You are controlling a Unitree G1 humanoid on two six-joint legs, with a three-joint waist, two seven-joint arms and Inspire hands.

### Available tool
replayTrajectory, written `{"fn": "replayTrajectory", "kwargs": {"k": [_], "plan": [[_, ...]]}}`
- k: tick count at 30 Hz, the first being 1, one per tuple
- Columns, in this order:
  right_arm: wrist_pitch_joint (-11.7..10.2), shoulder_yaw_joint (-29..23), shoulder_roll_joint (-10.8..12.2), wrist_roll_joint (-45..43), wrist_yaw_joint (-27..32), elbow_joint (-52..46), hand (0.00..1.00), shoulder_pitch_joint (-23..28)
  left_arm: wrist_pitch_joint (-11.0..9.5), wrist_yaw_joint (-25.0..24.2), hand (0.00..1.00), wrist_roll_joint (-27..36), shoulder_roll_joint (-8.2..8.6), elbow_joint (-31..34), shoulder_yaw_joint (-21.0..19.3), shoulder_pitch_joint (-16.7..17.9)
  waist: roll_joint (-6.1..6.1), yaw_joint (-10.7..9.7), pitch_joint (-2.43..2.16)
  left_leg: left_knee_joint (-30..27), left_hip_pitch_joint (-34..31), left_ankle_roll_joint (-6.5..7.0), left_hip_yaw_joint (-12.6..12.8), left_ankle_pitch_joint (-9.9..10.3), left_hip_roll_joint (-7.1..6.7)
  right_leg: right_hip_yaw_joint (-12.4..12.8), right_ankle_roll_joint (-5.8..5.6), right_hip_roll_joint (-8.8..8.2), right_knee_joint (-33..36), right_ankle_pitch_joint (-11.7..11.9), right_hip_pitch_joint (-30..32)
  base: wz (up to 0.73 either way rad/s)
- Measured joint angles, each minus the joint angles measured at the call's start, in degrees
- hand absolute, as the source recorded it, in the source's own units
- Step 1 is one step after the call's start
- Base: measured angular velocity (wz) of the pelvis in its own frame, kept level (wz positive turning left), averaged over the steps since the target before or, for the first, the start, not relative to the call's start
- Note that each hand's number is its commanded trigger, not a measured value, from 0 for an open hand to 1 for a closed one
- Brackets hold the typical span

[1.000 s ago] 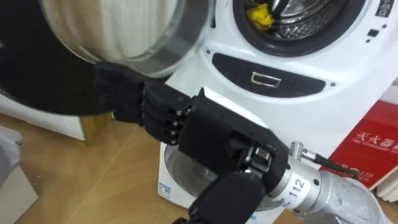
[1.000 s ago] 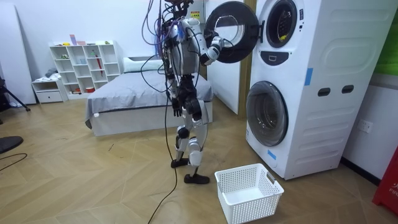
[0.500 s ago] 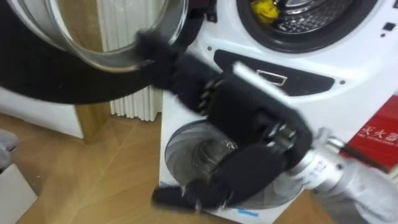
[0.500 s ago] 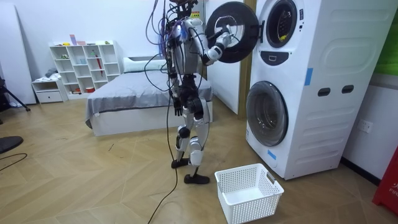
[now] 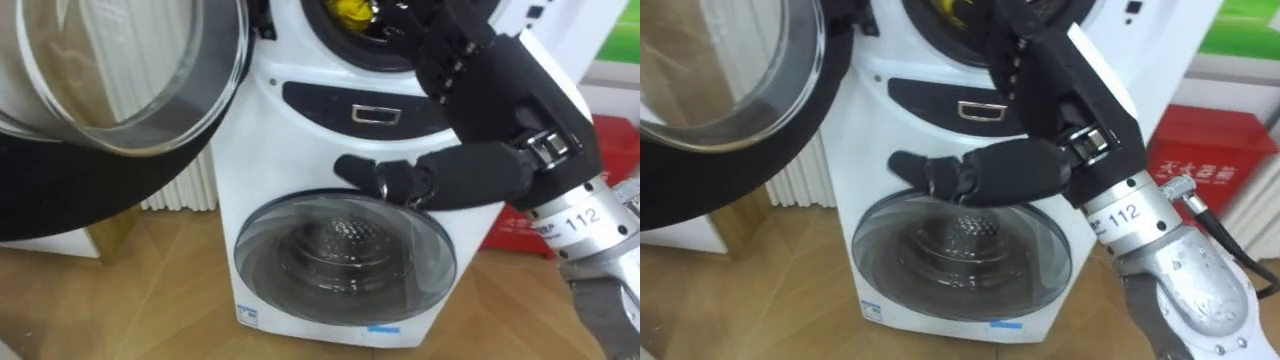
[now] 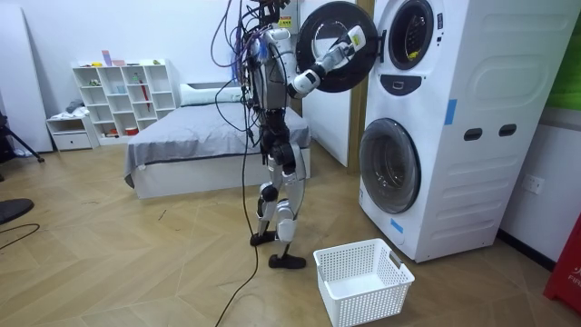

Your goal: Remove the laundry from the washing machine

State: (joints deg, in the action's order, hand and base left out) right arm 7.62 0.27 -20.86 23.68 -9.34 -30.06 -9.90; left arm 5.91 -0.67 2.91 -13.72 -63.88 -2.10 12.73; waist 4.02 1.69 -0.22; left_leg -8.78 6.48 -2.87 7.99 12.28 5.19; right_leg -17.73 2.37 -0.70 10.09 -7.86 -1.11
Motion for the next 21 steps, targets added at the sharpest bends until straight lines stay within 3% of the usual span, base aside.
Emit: {"fn": "replayTrajectory", "kwargs": {"k": [6, 13, 18, 21], "plan": [[1.3, 0.6, 0.0, -1.1, 2.4, 2.8, 0.0, -2.1, 1.0, 0.1, 0.0, 1.9, -0.52, 0.0, 0.1, -1.0, 0.79, 0.2, -0.23, 0.0, 0.2, 0.0, 0.9, 0.0, 0.02, 0.4, -0.07, 0.14, -0.1, 0.1, 0.0, -0.05], [3.5, 0.7, 0.0, -1.0, 4.2, 6.9, 0.0, -3.9, 2.0, 0.1, 0.0, 2.0, -0.55, 0.3, 0.1, -1.1, 0.32, 0.3, 0.24, 0.1, 0.1, 0.0, 1.2, 0.0, 0.05, 0.3, -0.11, 0.04, 0.0, 0.2, 0.1, 0.0], [3.9, 1.3, 0.2, -1.5, 4.6, 7.9, 0.0, -3.9, 2.8, 0.1, 0.0, 2.0, -0.54, -0.3, 0.3, -1.9, 0.1, 0.6, 0.45, 0.1, 0.2, 0.0, 1.3, 0.0, 0.02, 0.4, -0.12, 0.15, -0.2, 0.2, 0.0, -0.01], [3.9, 3.7, 0.3, -2.8, 5.4, 9.0, 0.0, -4.7, 3.1, 0.1, 0.0, 2.1, -0.56, -0.6, 1.4, -2.1, 0.31, 2.5, 0.49, -0.1, 0.7, 0.0, 1.5, 0.0, 0.13, 1.8, -0.08, 0.82, 0.0, 0.2, 0.0, -0.17]]}}
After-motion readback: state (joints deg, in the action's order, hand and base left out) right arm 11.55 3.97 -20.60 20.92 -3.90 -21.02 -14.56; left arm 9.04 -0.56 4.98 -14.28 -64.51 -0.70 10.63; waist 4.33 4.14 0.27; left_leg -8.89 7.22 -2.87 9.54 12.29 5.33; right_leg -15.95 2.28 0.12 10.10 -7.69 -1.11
